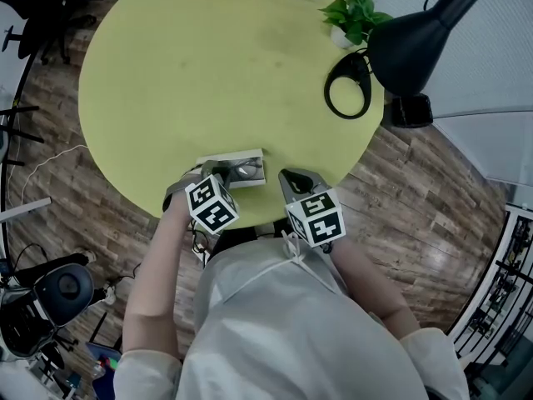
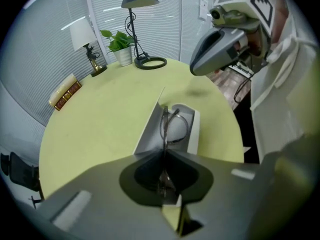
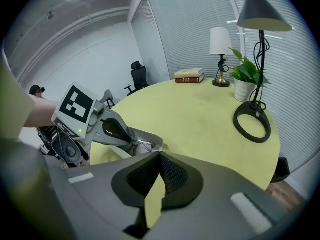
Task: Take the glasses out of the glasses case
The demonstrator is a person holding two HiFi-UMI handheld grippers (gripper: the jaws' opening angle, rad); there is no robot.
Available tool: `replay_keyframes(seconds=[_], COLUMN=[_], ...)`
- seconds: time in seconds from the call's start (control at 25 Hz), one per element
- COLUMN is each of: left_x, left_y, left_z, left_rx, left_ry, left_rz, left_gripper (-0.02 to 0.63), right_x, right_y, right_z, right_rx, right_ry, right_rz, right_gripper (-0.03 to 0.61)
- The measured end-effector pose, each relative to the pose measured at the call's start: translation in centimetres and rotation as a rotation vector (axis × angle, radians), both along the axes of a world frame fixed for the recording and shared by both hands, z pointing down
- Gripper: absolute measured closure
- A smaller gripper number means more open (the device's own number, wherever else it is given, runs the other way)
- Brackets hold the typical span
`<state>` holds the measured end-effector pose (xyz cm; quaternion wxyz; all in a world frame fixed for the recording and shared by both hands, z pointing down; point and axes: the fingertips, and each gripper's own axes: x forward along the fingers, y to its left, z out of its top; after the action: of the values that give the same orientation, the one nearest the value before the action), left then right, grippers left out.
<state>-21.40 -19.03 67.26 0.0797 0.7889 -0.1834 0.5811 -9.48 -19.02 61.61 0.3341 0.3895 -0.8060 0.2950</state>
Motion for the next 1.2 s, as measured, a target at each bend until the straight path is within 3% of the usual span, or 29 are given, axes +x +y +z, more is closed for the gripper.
replay_keyframes(seconds=[0.24,0.6,1.2], left_x=[-0.1,0.2,1.0], left_y=[0.3,-1.0,-0.8], left_z=[-0.2,-2.1,-7.3], left_rx=[0.02,0.148,0.235], left_ry=[-0.002,-0.017,0.008], left_rz=[0.044,0.129,0.172], left_gripper=[0.597,0.597,0.597], right_x=[0.0,0.6,0.4], right_y=[0.0,-0.5,-1.2], right_z=[-0.3,-1.0,-3.1], right_rx=[0.005,0.025,0.069], right_ry=[-0.002,-0.003,-0.024], right_rz=[0.011,0.034,0.024], right_gripper=[0.578,0.578,0.578])
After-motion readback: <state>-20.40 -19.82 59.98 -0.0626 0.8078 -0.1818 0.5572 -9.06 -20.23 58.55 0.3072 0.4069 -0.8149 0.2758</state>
